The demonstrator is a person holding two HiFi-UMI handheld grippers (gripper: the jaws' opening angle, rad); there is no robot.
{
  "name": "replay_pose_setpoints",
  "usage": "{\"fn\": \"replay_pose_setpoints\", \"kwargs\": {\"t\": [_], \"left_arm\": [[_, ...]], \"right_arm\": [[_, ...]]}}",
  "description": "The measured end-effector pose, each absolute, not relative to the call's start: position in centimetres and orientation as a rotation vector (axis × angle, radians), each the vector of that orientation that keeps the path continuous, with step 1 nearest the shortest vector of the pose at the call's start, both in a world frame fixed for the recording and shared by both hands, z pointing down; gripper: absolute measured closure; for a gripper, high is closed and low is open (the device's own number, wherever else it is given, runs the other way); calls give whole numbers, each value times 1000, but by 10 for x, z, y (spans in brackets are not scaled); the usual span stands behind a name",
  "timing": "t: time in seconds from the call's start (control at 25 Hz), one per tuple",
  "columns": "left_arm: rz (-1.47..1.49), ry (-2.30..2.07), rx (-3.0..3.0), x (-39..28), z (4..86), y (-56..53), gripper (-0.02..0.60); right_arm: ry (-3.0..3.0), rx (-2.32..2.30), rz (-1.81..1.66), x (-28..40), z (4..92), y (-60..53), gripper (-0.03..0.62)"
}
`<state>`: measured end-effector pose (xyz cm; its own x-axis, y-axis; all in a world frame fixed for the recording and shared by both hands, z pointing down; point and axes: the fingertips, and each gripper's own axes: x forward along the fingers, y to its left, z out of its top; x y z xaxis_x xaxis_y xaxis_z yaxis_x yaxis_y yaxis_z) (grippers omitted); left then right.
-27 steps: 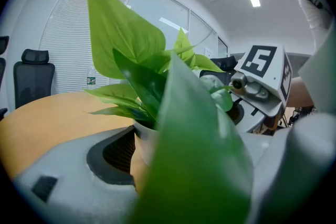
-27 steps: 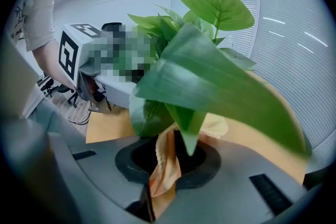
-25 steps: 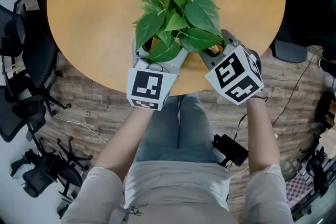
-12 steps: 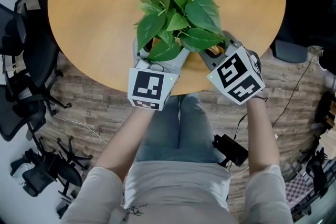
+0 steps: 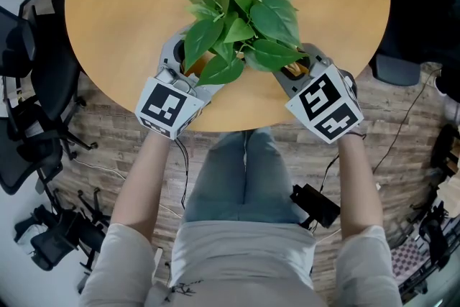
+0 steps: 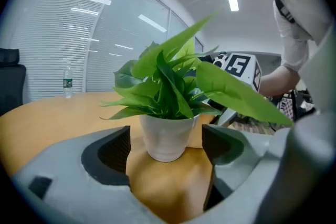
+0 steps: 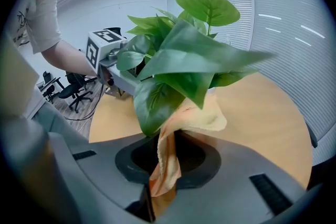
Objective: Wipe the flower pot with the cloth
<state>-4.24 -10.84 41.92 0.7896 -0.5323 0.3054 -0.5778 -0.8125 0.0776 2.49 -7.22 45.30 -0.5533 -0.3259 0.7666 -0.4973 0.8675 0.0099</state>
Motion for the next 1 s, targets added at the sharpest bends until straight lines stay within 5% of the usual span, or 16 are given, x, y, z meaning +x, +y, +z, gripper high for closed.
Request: {"fn": "replay_pose_setpoints", "kwargs": {"t": [0.48, 1.0], "left_arm": [[274, -354, 2922, -33, 411, -119, 106], [199, -317, 2897, -29, 406, -122, 163]], "right_arm": [[-2205, 587, 267, 24, 455, -69, 537], [-2177, 665, 282, 49, 449, -87, 537]]}}
